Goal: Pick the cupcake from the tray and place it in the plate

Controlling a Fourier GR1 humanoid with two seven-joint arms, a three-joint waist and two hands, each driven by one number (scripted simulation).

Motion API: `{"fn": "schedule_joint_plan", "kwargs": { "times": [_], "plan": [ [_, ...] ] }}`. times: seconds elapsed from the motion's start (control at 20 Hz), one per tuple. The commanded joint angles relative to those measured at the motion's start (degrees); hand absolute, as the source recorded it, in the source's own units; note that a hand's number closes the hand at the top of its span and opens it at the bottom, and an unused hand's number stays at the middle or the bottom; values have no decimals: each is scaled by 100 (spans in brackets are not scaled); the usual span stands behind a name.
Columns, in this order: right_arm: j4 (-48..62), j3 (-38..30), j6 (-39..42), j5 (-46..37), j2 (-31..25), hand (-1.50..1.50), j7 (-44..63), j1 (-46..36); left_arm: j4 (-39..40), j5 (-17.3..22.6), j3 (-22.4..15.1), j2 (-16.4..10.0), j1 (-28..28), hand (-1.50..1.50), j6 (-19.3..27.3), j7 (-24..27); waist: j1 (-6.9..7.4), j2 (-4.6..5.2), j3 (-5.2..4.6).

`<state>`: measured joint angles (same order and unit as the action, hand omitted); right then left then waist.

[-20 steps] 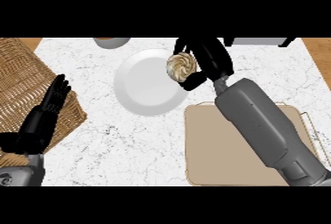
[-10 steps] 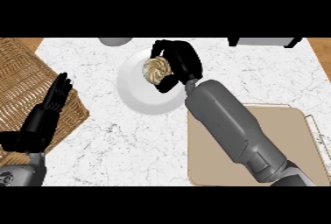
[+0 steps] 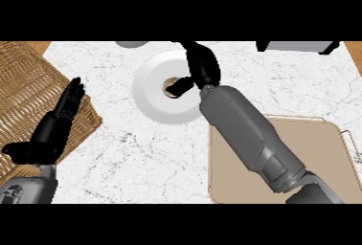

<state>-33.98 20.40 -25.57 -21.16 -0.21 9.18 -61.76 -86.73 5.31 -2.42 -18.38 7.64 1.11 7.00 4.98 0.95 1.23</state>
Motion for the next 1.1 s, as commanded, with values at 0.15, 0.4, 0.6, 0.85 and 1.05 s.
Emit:
{"fn": "schedule_joint_plan", "kwargs": {
  "times": [0.15,0.4,0.6,0.85,1.05],
  "plan": [
    [54,-691,-692,974,20,-150,-796,90,619,89,-21,129,-308,0,-123,-157,-66,96,-118],
    [-80,-1462,-473,1822,20,-150,-1516,290,486,121,93,48,-514,0,-184,-145,-207,43,-113],
    [-93,-1924,292,2402,-216,-150,-2277,619,401,70,27,218,-432,0,-42,-333,-313,42,-108],
    [178,-2231,1032,2625,-738,-150,-2970,945,566,56,223,57,-436,0,-151,-216,-392,12,-118],
    [366,-2273,1921,2671,-1266,-150,-3634,1325,451,77,121,245,-631,0,-148,-194,-394,16,-114]
  ]
}}
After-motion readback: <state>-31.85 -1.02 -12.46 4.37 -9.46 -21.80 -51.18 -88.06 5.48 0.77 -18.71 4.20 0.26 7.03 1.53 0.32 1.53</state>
